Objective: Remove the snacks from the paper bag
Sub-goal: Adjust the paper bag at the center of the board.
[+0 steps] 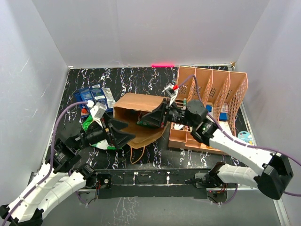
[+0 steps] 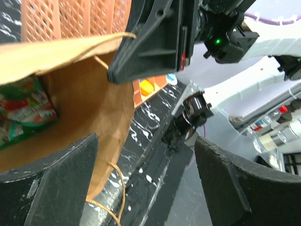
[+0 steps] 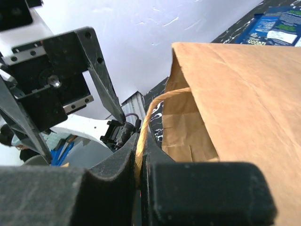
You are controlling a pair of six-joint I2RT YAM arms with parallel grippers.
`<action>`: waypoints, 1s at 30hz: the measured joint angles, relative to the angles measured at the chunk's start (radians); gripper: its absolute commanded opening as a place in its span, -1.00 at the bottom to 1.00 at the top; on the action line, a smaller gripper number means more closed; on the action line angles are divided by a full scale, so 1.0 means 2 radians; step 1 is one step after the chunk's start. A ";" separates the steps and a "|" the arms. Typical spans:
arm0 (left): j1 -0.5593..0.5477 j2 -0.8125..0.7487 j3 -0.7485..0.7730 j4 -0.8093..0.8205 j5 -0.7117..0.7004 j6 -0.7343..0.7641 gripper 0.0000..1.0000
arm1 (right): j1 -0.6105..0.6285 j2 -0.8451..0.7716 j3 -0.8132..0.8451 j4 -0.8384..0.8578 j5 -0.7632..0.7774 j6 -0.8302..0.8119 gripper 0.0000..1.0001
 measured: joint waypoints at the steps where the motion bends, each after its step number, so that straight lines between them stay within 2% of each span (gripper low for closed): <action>1: 0.000 -0.008 -0.010 -0.006 0.008 -0.003 0.63 | 0.000 -0.014 -0.020 0.014 0.010 0.010 -0.85; 8: 0.000 -0.024 -0.083 0.014 0.056 -0.039 0.39 | 0.001 0.012 -0.038 0.060 0.021 0.052 -0.85; 14: 0.000 -0.011 -0.134 0.043 0.058 -0.042 0.28 | 0.006 0.028 -0.014 0.031 0.029 0.060 -0.85; 21: -0.001 0.044 -0.134 0.070 -0.013 -0.012 0.11 | 0.008 0.045 0.097 -0.029 0.015 0.006 -0.85; 26: -0.019 0.094 -0.135 0.081 -0.060 0.000 0.08 | 0.030 0.055 0.116 -0.040 -0.024 -0.029 -0.85; 30: -0.031 0.105 -0.159 0.098 -0.098 0.007 0.13 | 0.053 0.066 0.116 -0.064 -0.038 -0.044 -0.85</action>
